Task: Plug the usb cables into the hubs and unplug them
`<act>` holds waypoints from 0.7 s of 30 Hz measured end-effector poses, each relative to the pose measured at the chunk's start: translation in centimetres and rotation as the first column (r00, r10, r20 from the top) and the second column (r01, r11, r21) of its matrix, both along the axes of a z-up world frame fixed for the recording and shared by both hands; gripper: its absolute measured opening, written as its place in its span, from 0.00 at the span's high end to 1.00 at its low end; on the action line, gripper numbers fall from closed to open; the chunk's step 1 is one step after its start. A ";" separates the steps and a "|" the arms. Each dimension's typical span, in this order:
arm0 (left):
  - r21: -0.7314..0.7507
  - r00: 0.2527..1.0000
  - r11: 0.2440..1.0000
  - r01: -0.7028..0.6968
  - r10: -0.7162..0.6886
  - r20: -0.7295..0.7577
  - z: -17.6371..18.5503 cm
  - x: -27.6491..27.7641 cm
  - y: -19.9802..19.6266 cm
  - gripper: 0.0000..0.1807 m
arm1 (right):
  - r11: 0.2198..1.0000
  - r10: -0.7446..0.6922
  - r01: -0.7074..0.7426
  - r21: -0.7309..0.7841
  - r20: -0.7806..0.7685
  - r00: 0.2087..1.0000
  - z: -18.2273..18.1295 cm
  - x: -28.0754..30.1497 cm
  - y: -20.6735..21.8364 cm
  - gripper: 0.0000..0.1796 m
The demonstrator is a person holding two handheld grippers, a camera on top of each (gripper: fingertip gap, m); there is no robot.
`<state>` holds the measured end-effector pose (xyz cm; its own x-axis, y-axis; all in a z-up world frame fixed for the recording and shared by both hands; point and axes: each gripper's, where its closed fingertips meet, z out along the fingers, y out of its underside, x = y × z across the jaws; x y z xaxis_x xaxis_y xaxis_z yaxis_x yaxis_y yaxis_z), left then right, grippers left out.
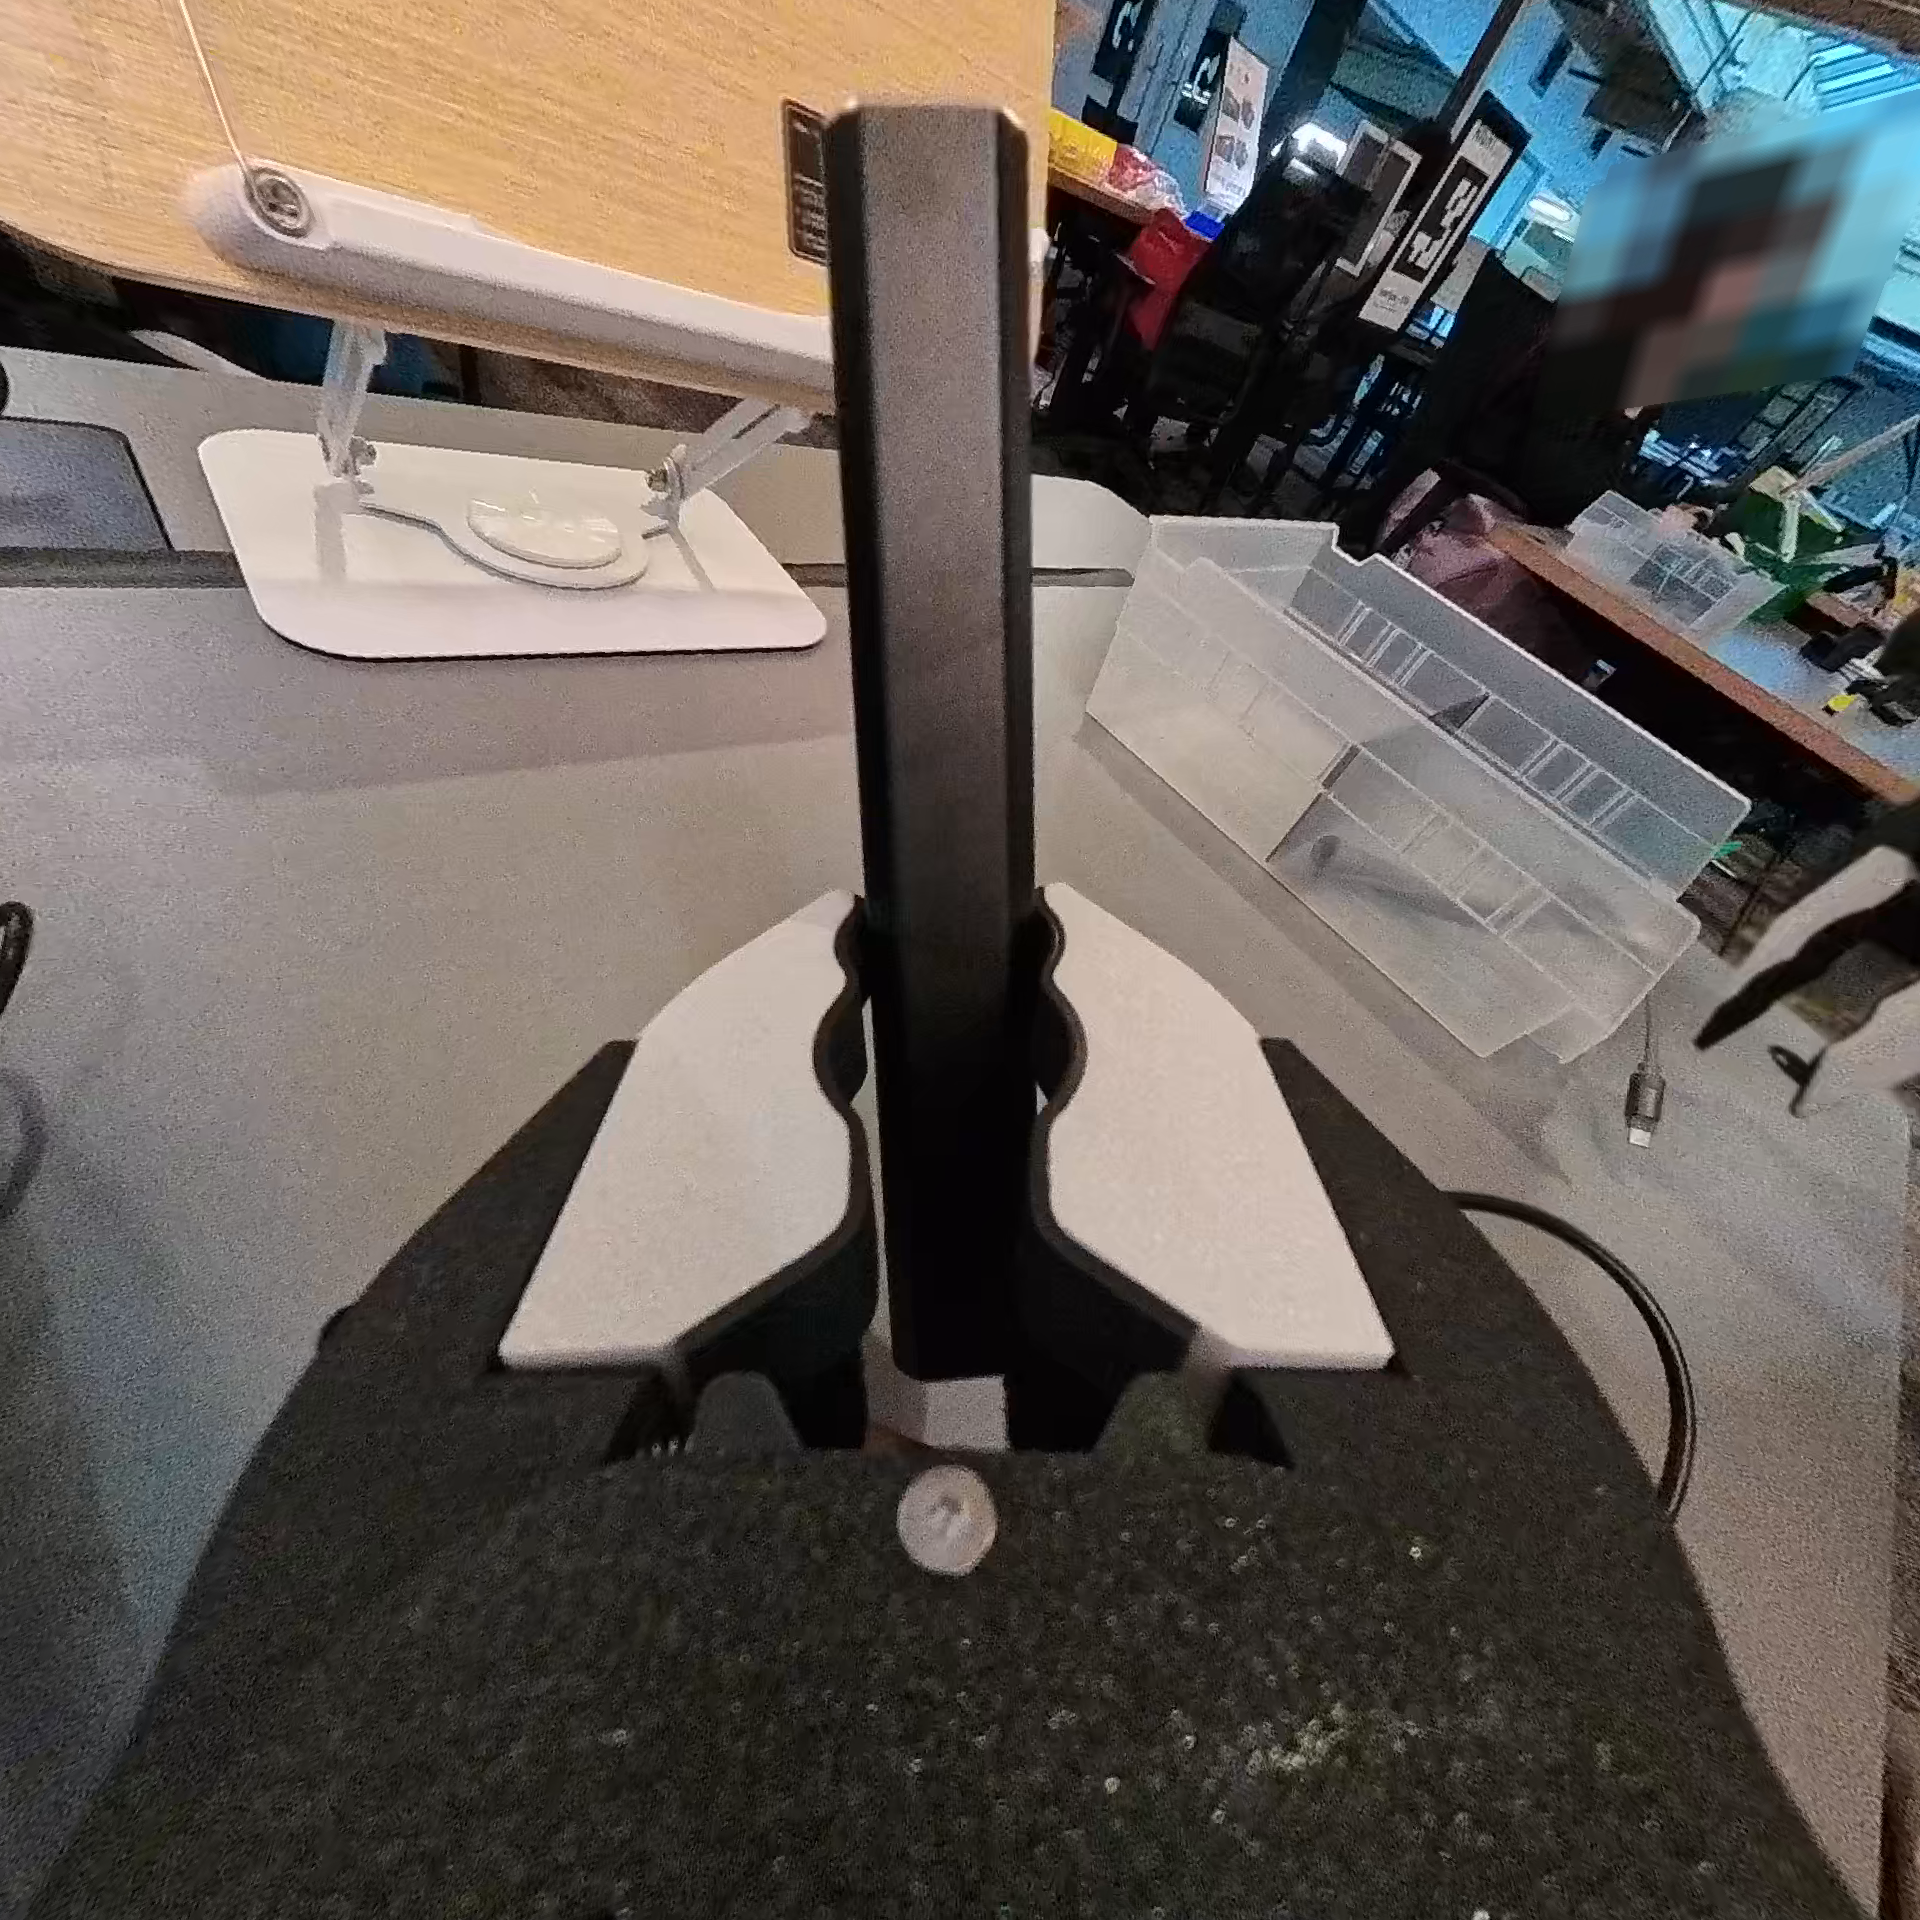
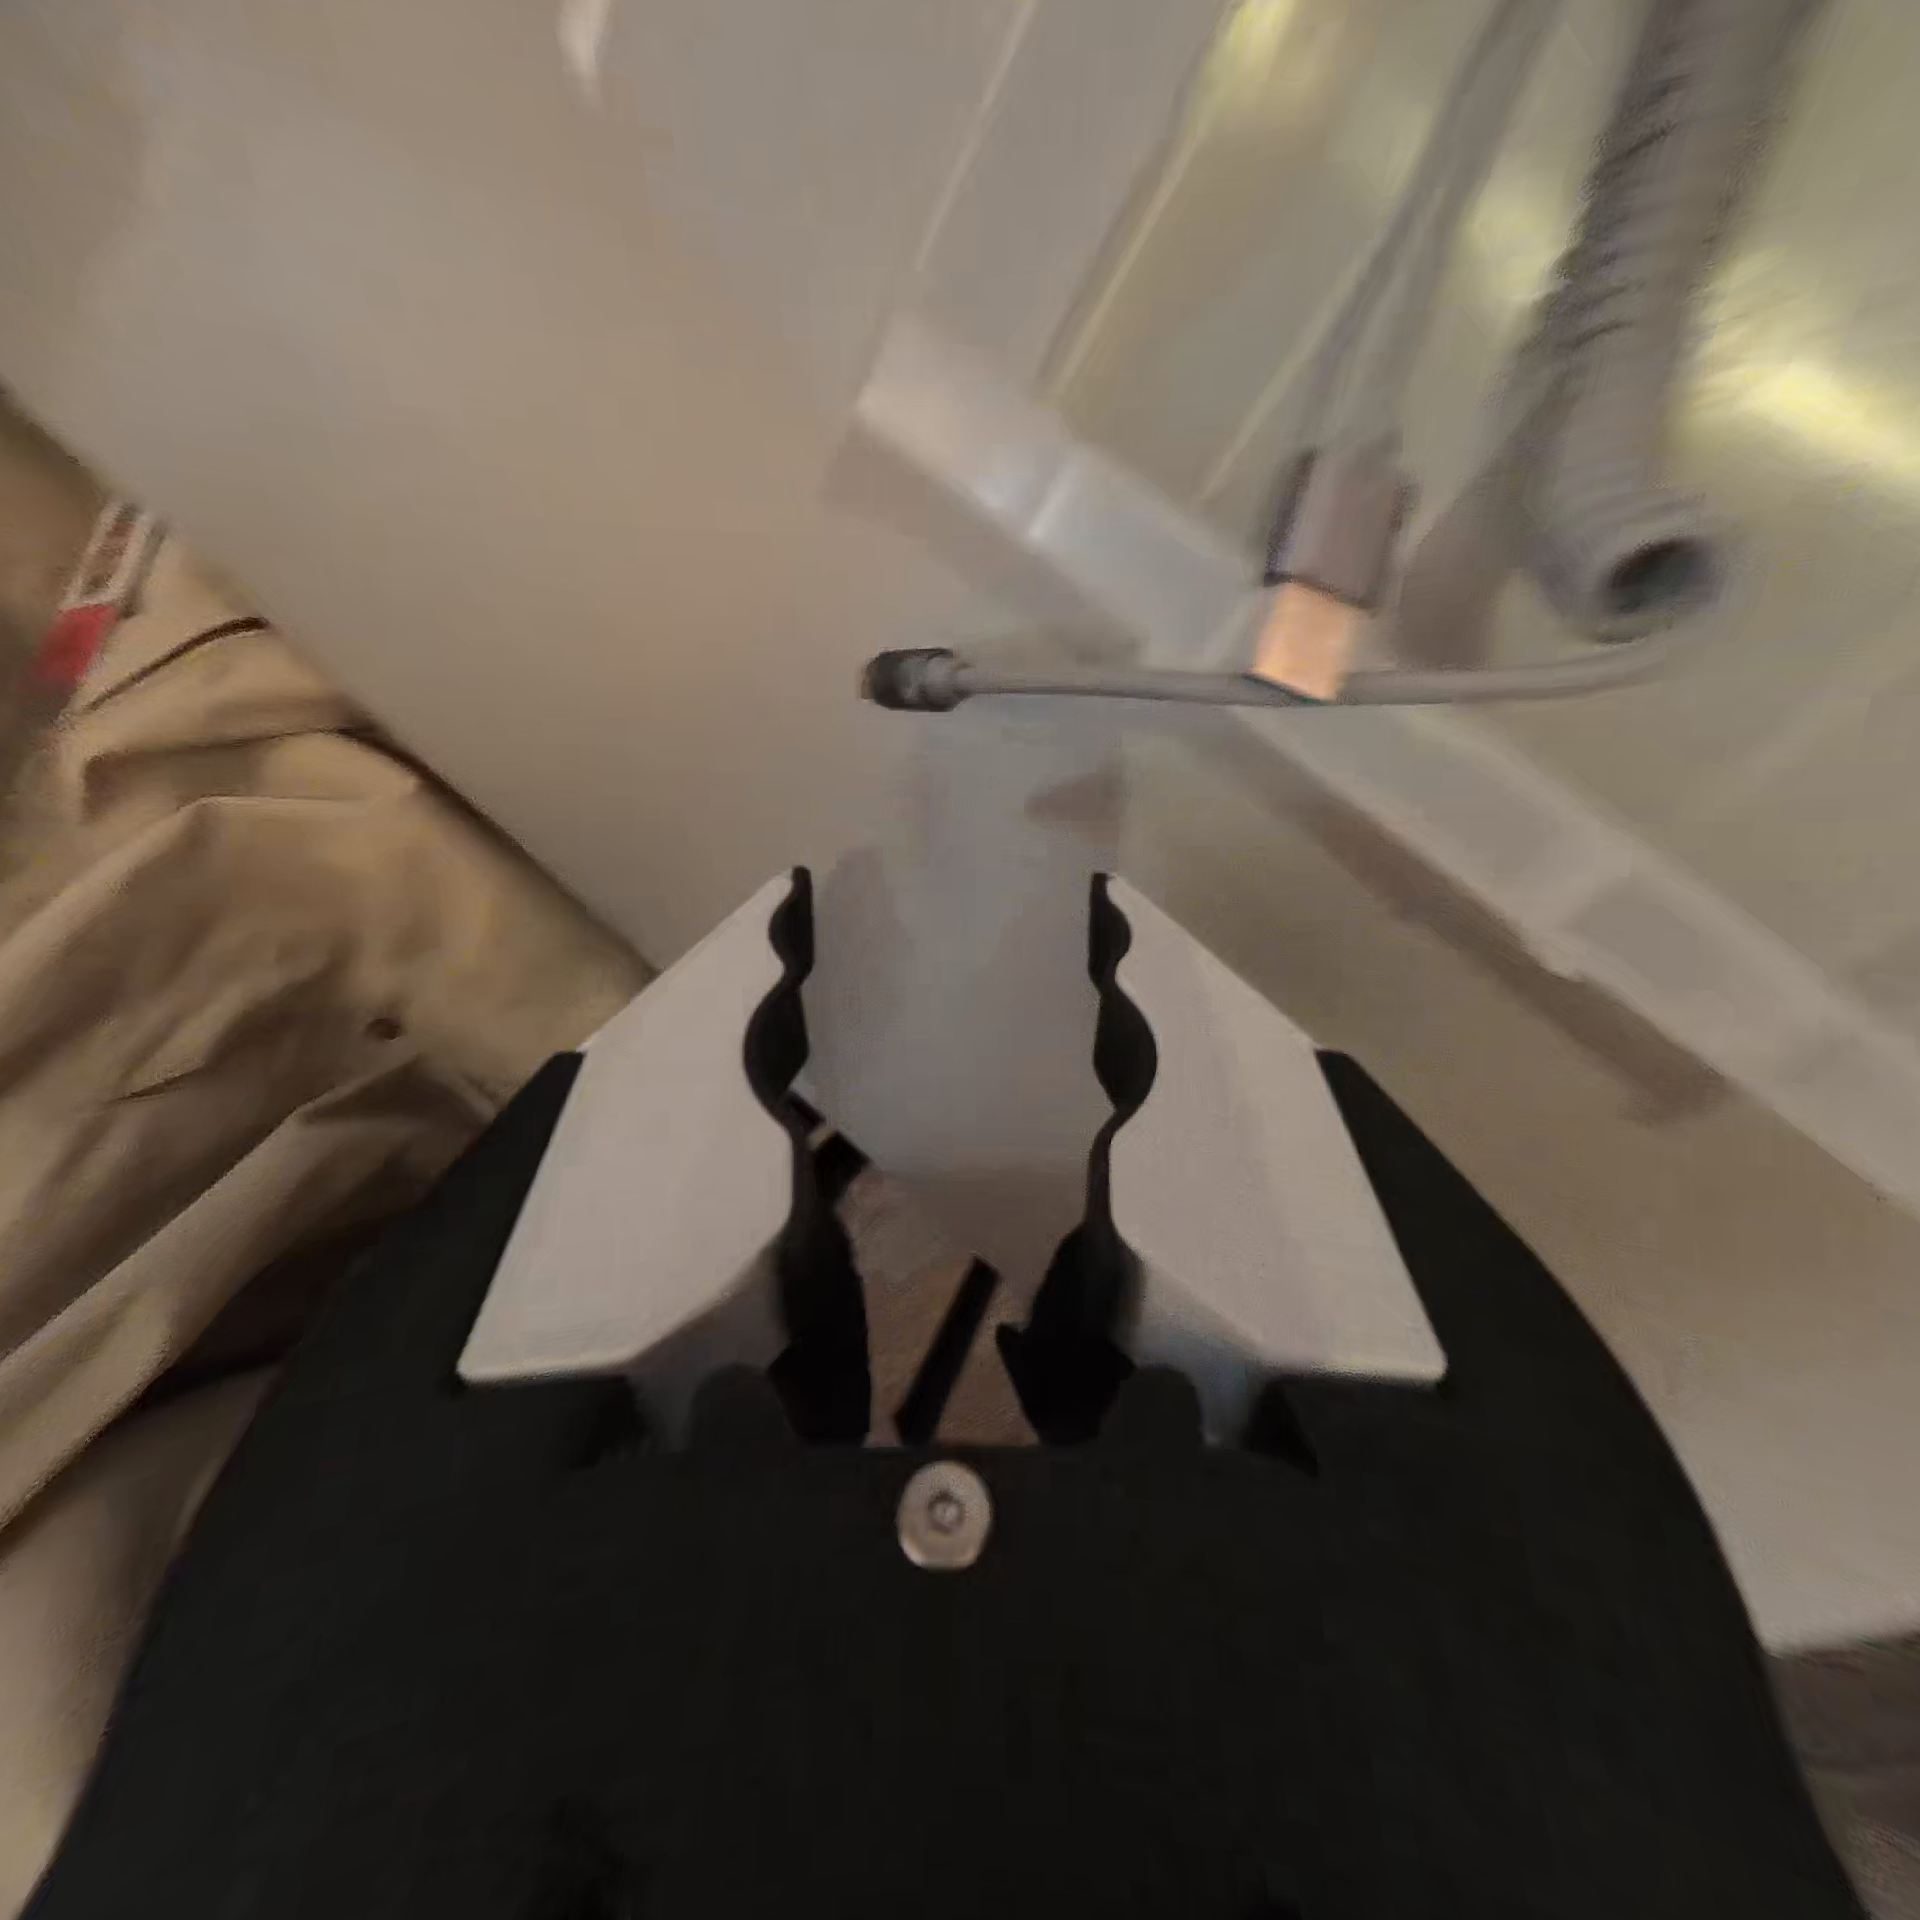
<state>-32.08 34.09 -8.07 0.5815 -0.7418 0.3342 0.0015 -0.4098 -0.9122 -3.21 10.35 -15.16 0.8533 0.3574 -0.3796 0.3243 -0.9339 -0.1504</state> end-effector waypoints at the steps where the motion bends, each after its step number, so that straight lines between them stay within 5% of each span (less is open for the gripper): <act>1: 0.000 1.000 1.000 0.004 -0.004 0.000 0.0 0.1 -0.1 0.85 | 0.999 -0.009 0.007 -0.048 -0.041 0.999 -0.7 -0.7 -0.1 0.70; 6: 0.003 1.000 1.000 0.015 -0.015 -0.004 0.1 0.4 -0.4 0.85 | 0.998 -0.041 0.037 -0.048 -0.070 0.997 -2.1 -1.3 2.4 0.70; 9: -0.006 1.000 1.000 0.018 -0.018 0.001 0.0 0.5 -0.4 0.85 | 0.999 -0.048 0.047 -0.011 -0.077 0.996 -1.6 -1.3 3.4 0.82; 11: -0.015 1.000 1.000 0.019 -0.018 0.003 -0.2 0.5 -0.4 0.85 | 0.999 -0.043 0.045 0.021 -0.068 0.997 -1.4 -0.8 3.9 1.00; 16: -0.018 1.000 1.000 0.013 -0.013 0.006 -0.3 0.3 -0.2 0.85 | 0.996 0.017 -0.013 0.087 -0.046 0.999 0.7 0.0 3.1 1.00; 21: -0.023 1.000 1.000 0.014 -0.014 0.006 -0.4 0.3 -0.2 0.85 | 0.928 -0.054 0.026 0.371 0.066 0.996 3.9 2.2 7.0 0.98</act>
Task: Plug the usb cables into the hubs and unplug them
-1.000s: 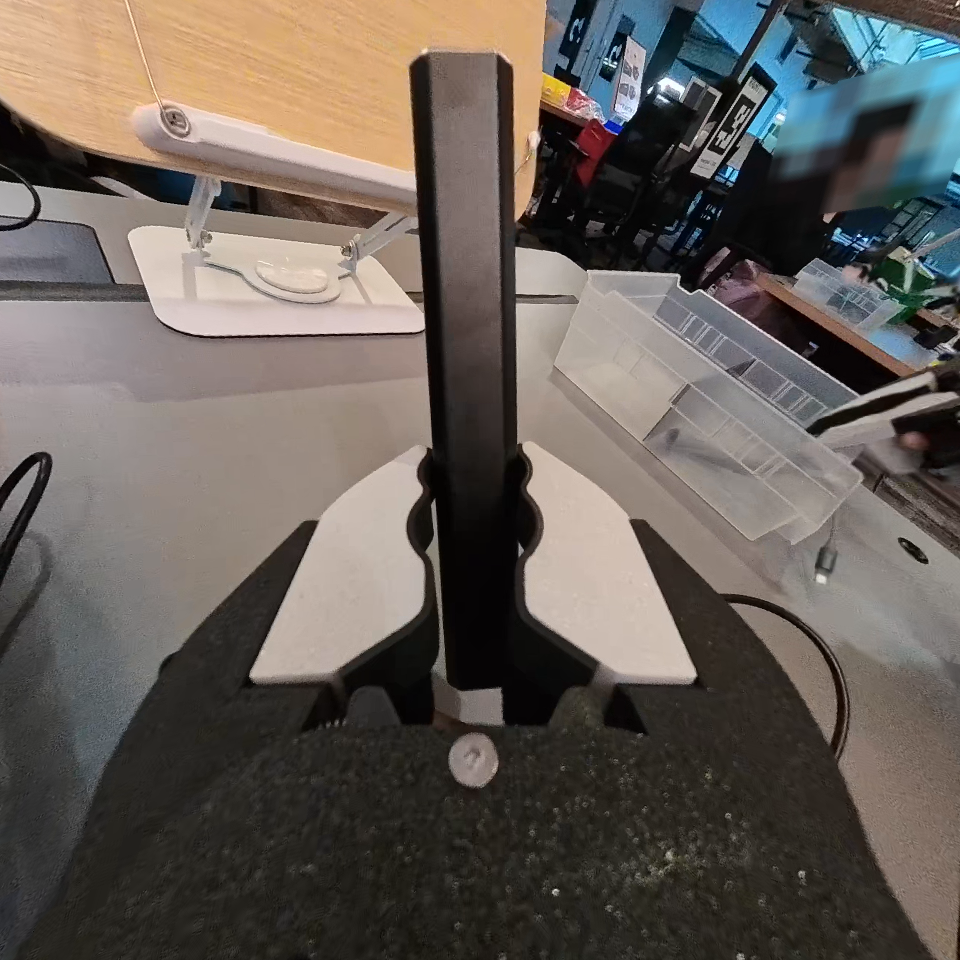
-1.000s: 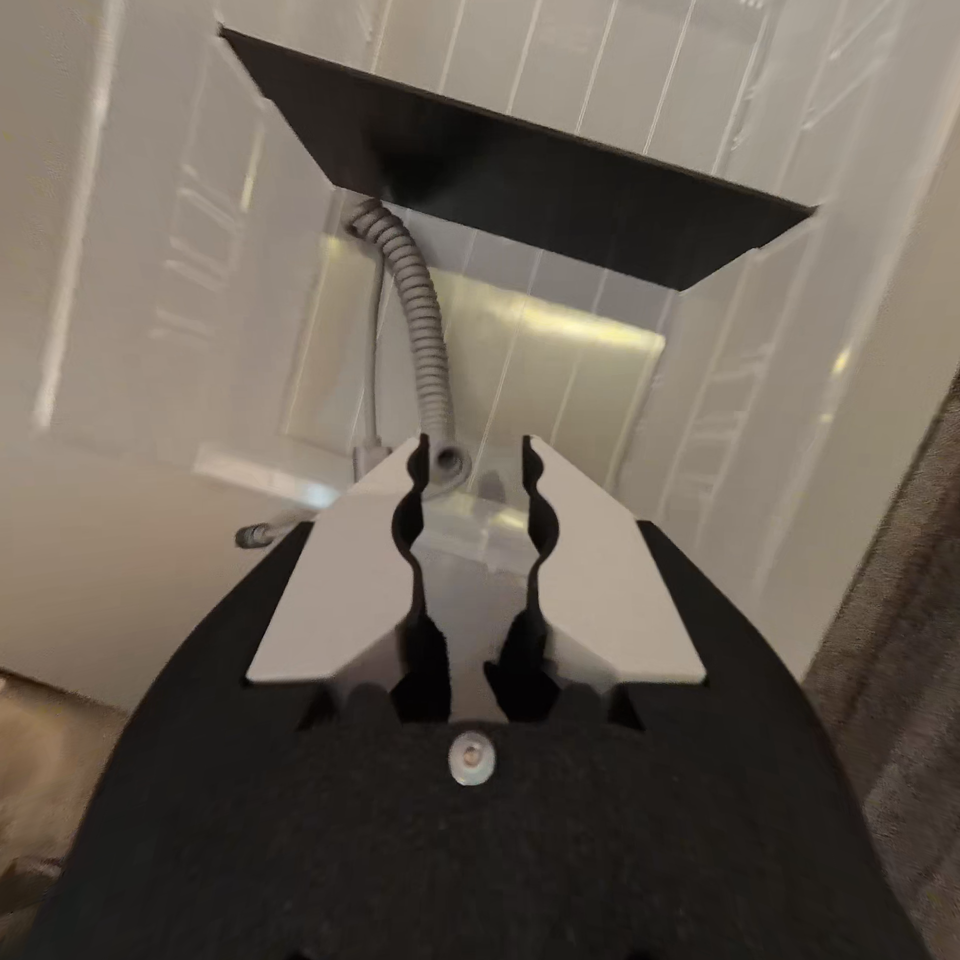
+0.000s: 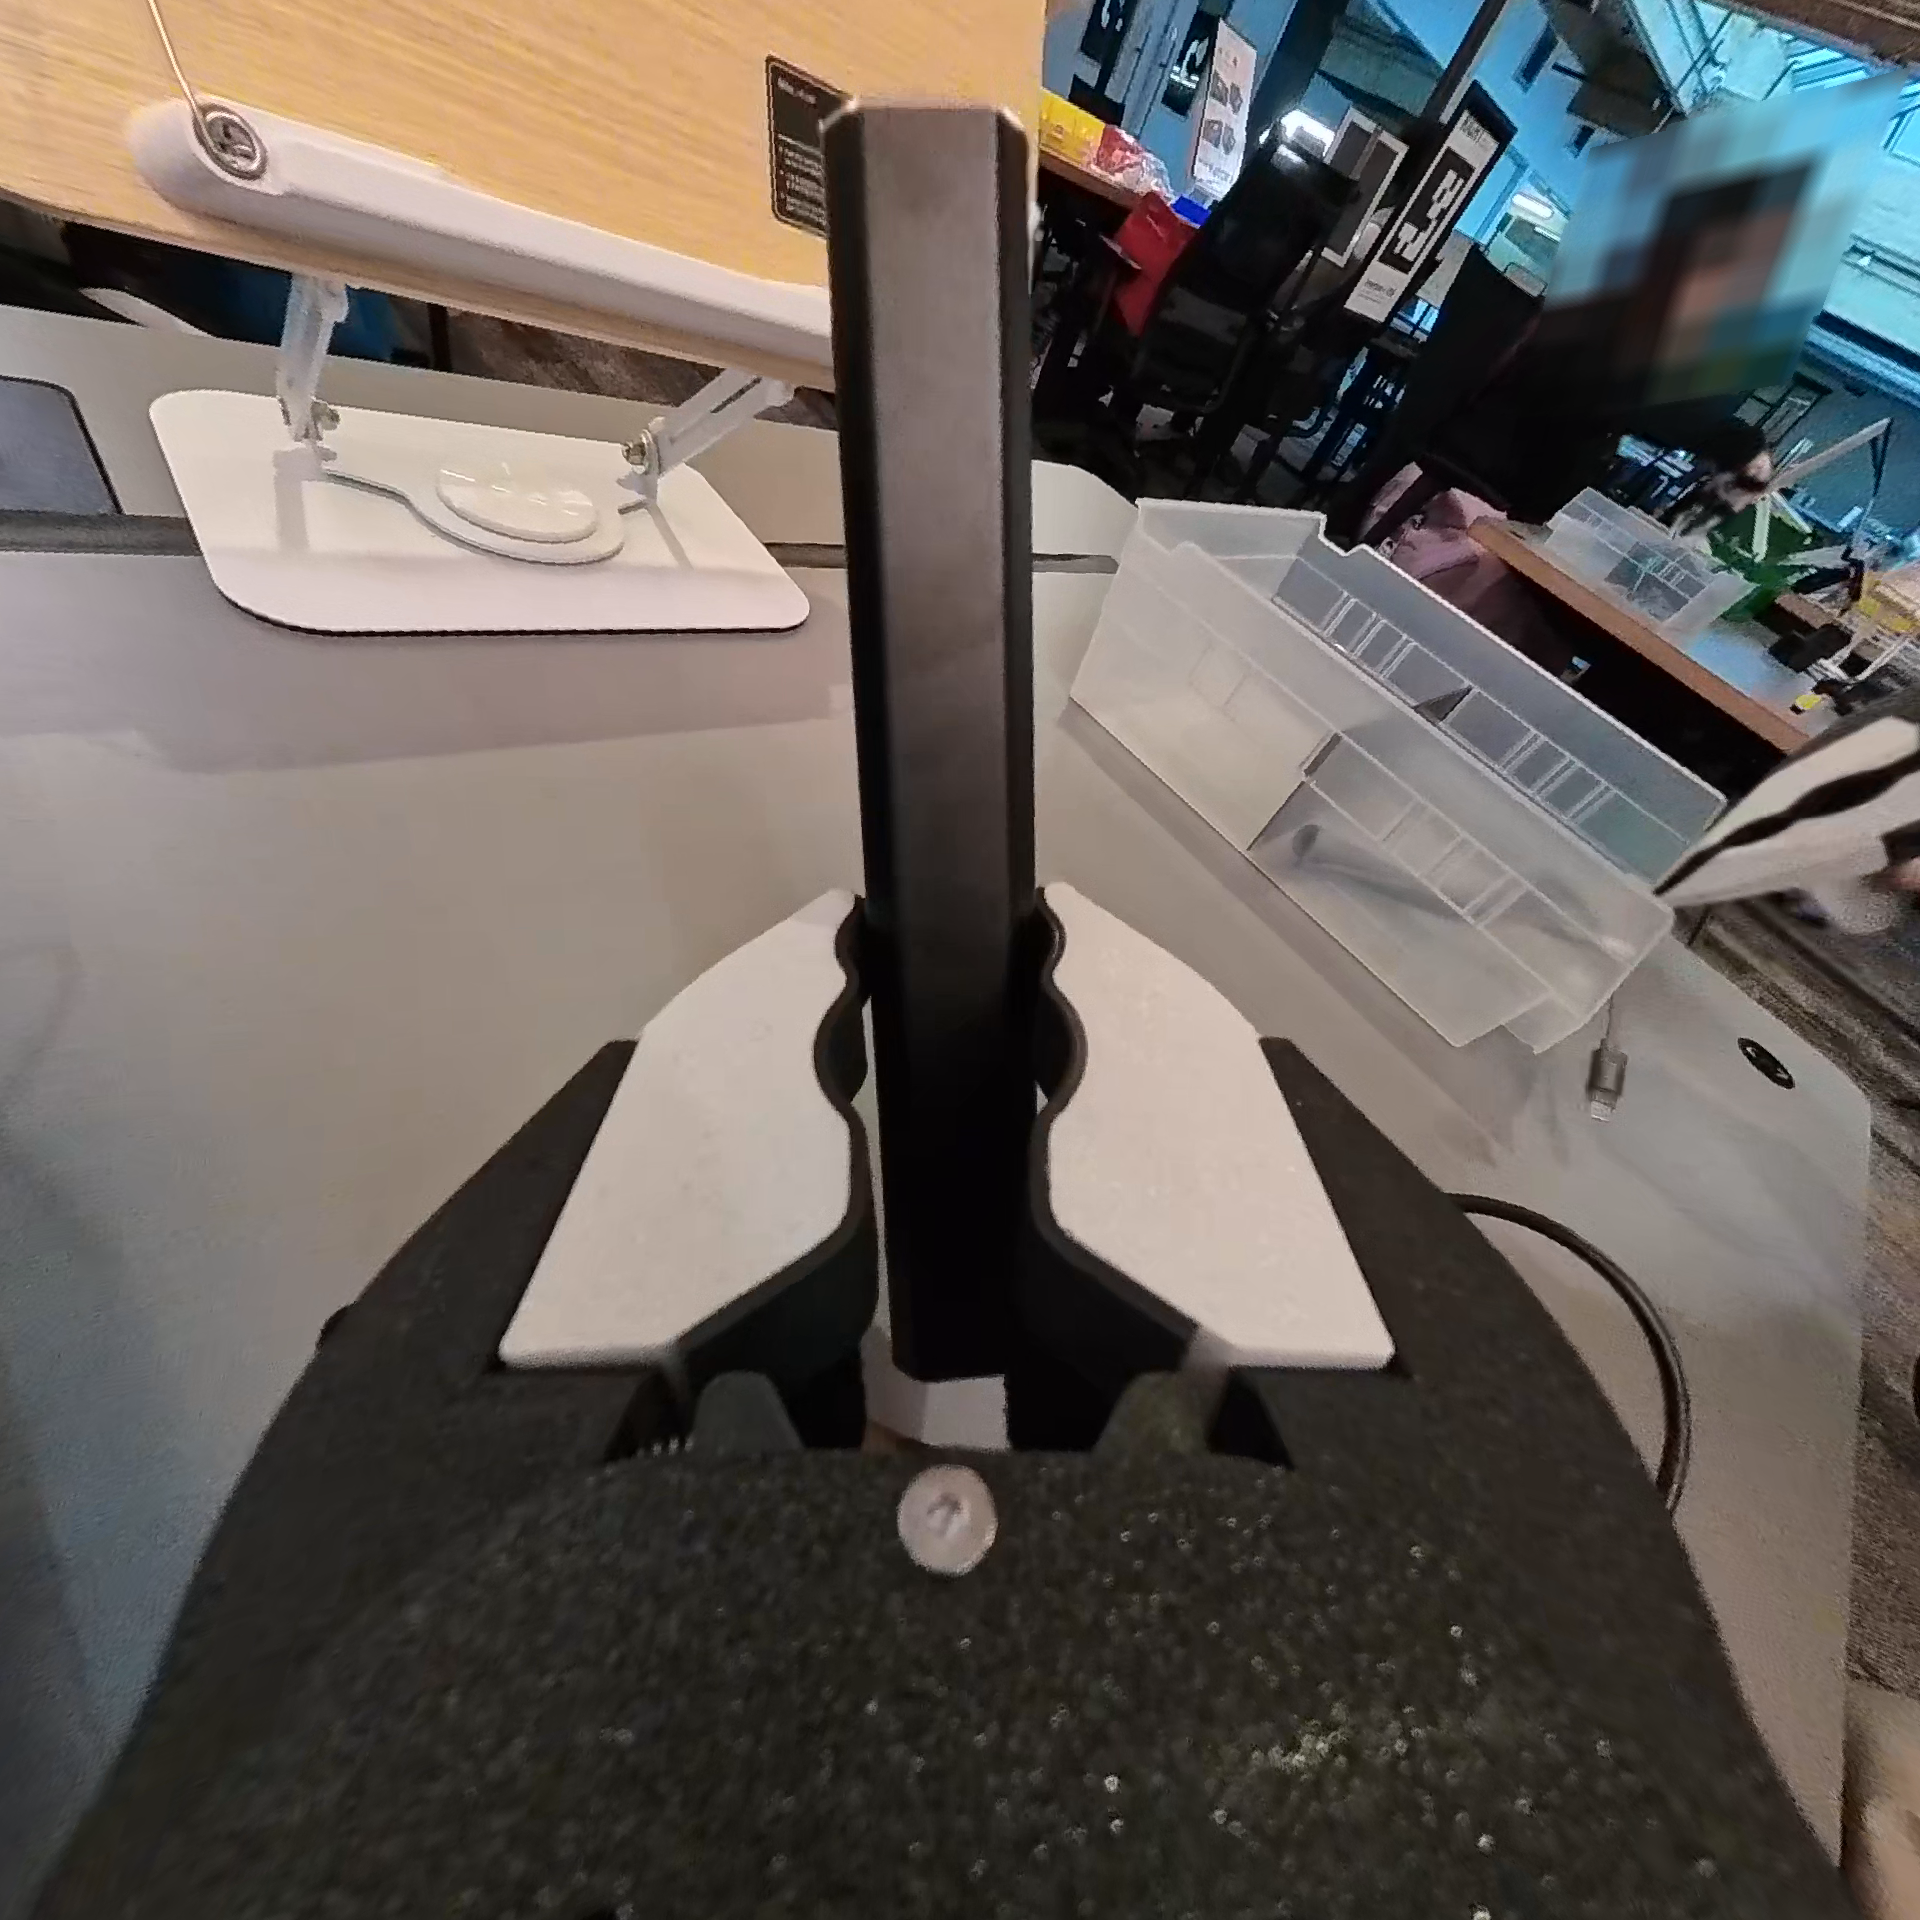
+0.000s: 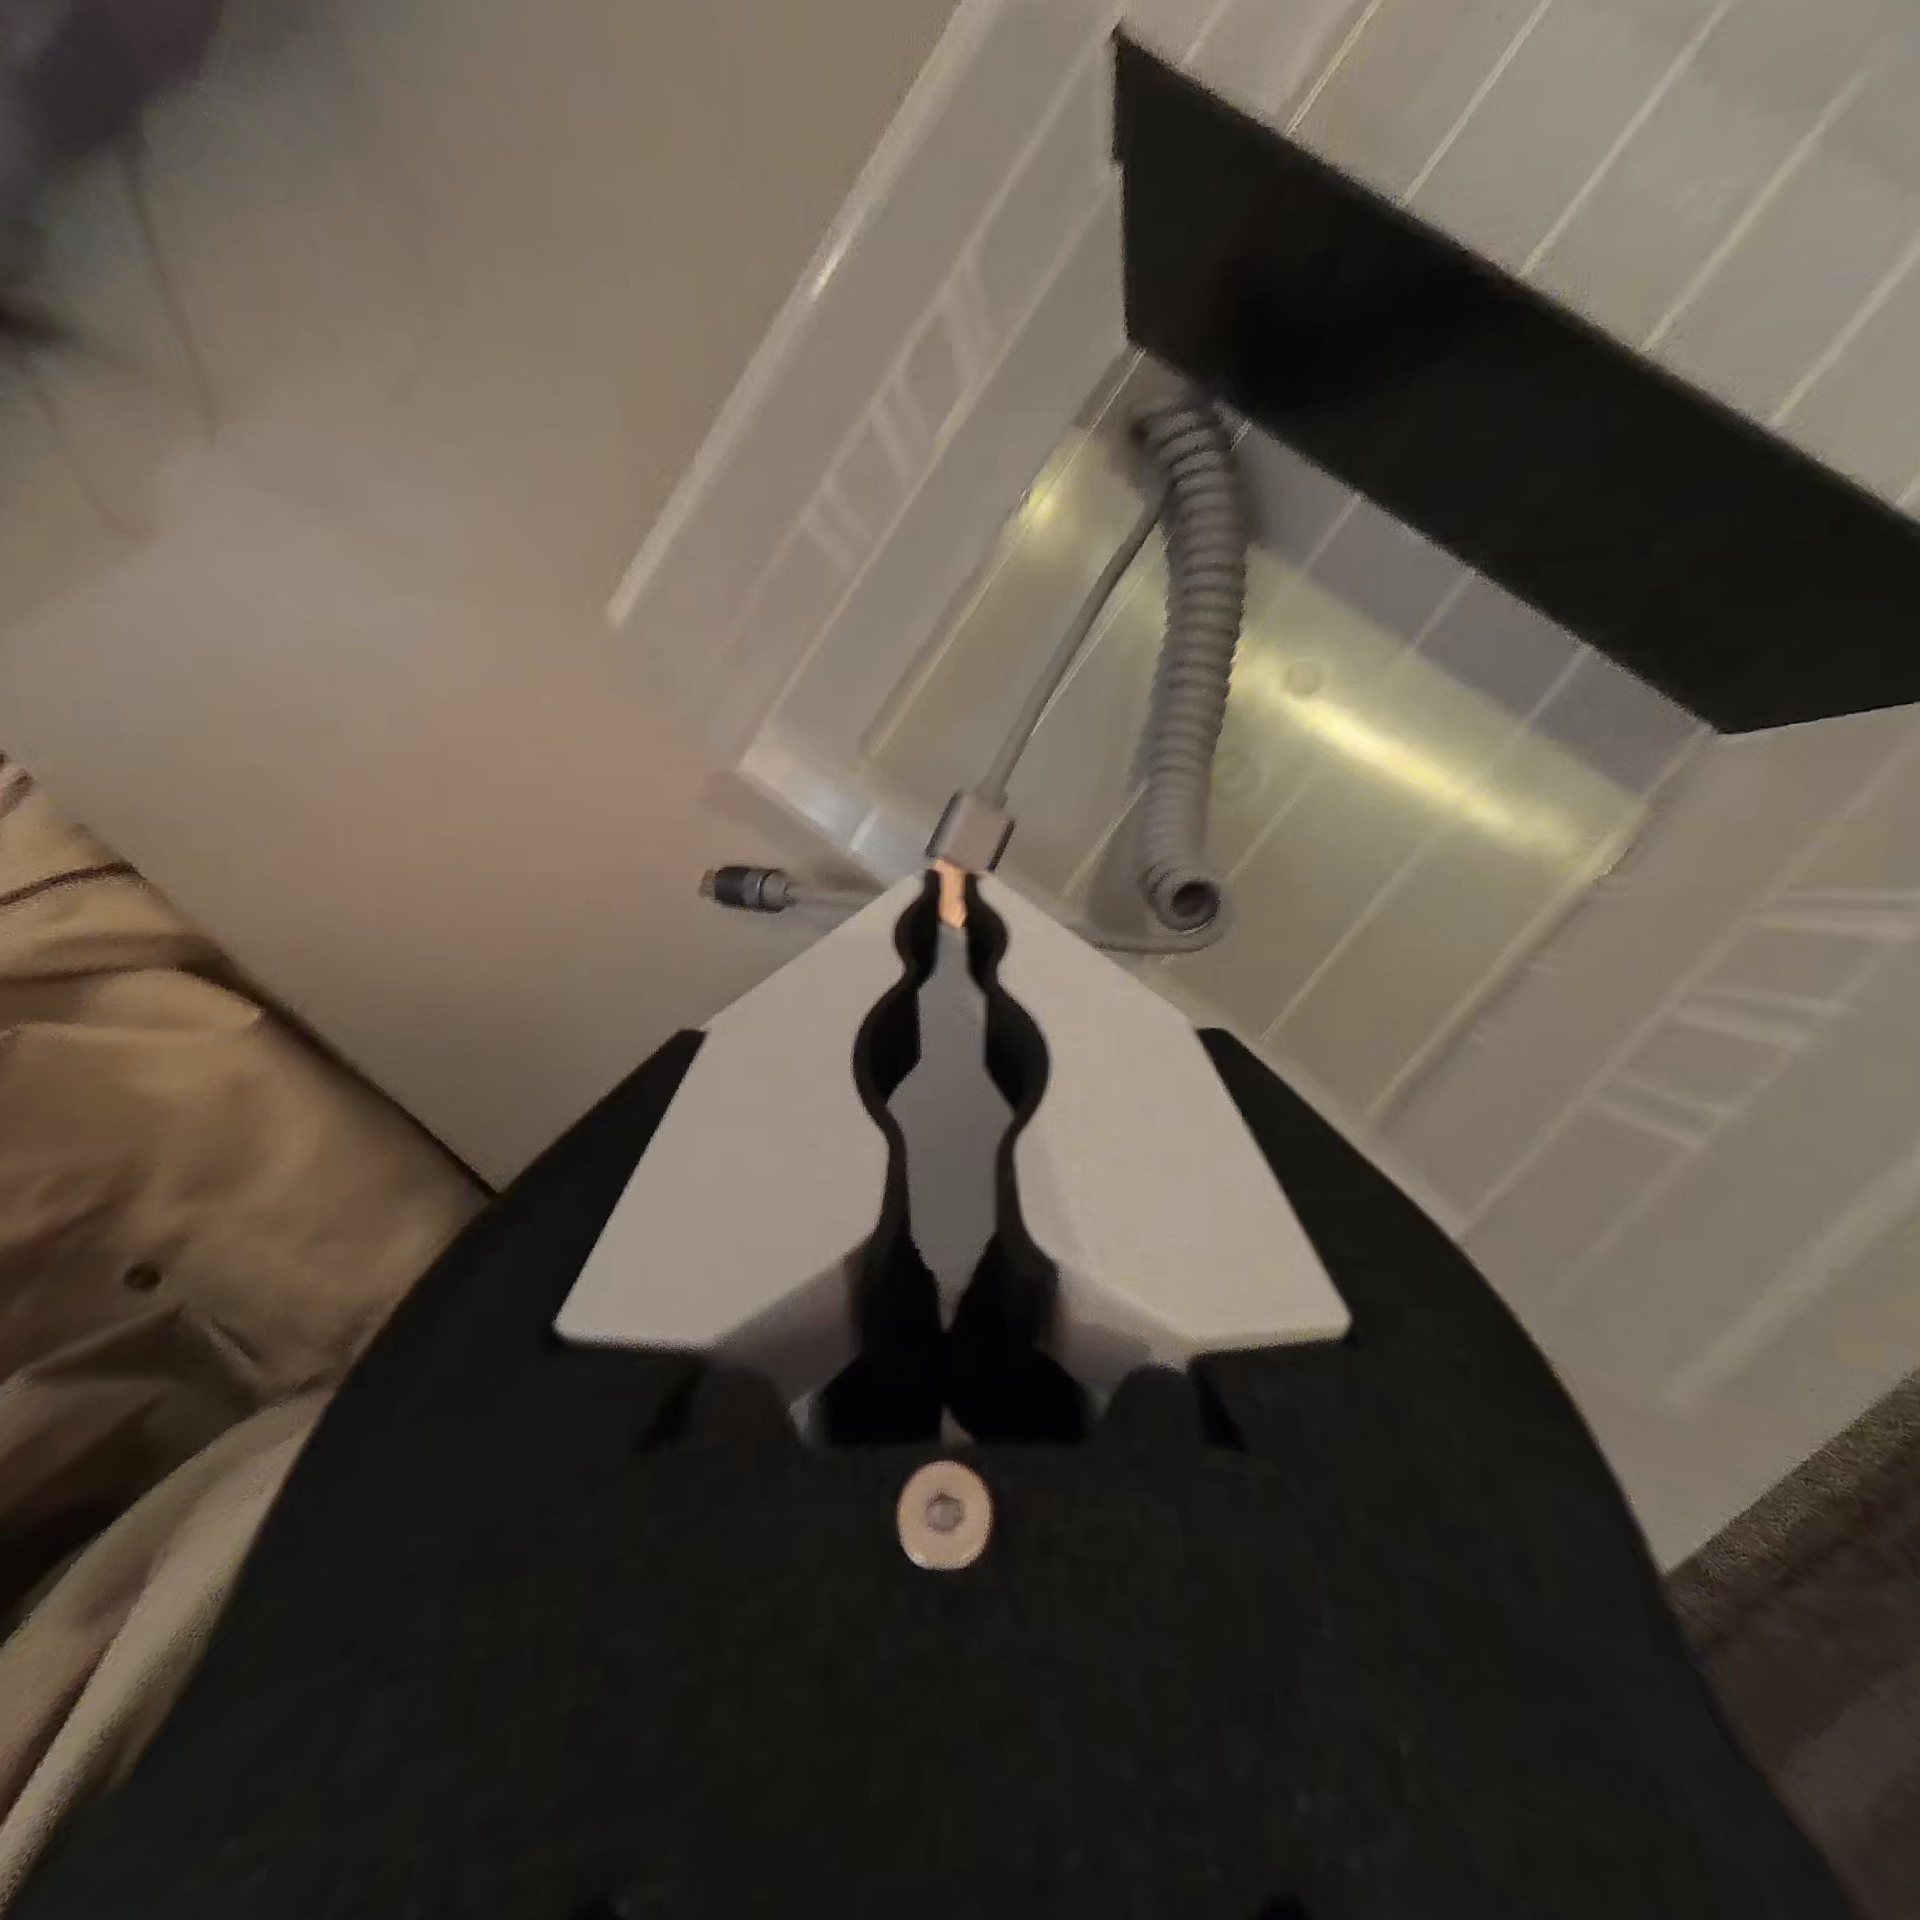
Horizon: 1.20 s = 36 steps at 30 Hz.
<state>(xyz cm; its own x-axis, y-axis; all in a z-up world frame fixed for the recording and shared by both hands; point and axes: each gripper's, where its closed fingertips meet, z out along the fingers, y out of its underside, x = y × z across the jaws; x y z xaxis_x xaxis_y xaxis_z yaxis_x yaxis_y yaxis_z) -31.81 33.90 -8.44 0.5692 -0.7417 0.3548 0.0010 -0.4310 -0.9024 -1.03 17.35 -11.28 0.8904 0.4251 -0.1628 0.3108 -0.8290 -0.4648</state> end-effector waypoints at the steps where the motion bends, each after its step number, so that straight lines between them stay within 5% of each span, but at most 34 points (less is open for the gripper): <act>1: -0.002 1.000 1.000 0.002 -0.002 -0.001 0.0 0.0 0.0 0.85 | 0.999 0.020 -0.019 -0.043 0.025 0.999 -0.7 -0.1 -0.7 0.91; 6: 0.000 1.000 1.000 0.009 -0.009 0.003 0.2 0.1 -0.2 0.85 | 0.997 -0.045 0.049 -0.060 0.069 0.997 -2.1 1.1 0.2 0.58; 11: -0.001 1.000 1.000 0.014 -0.014 0.005 0.2 0.2 -0.3 0.85 | 0.982 -0.185 0.185 -0.028 0.013 0.983 -2.8 3.3 1.9 0.64; 16: -0.004 1.000 1.000 0.021 -0.021 0.002 0.2 0.3 -0.4 0.85 | 0.989 -0.141 0.146 -0.037 0.128 0.982 -4.2 4.6 1.8 0.92; 21: -0.003 1.000 1.000 0.018 -0.018 0.005 0.3 0.3 -0.3 0.85 | 0.901 -0.310 0.212 0.377 0.221 0.925 2.4 7.4 6.1 0.92; 24: -0.010 1.000 1.000 0.017 -0.017 0.011 0.2 0.2 -0.3 0.85 | 0.861 -0.350 0.213 0.462 0.234 0.907 3.8 8.0 6.7 0.92; 27: -0.011 1.000 1.000 0.019 -0.019 0.017 0.3 0.2 -0.3 0.85 | 0.738 -0.475 0.236 0.633 0.238 0.847 6.1 9.7 7.4 0.92; 30: -0.008 1.000 1.000 0.020 -0.020 0.019 0.4 0.2 -0.3 0.85 | 0.873 -0.400 0.265 0.409 0.292 0.869 1.9 9.3 6.4 0.92; 33: -0.008 1.000 1.000 0.020 -0.020 0.020 0.4 0.1 -0.3 0.85 | 0.904 -0.377 0.279 0.324 0.298 0.877 0.0 9.0 5.4 0.91; 36: -0.006 0.999 1.000 0.022 -0.022 0.028 0.6 0.1 -0.3 0.85 | 0.892 -0.377 0.283 0.354 0.232 0.897 1.9 8.2 5.0 0.85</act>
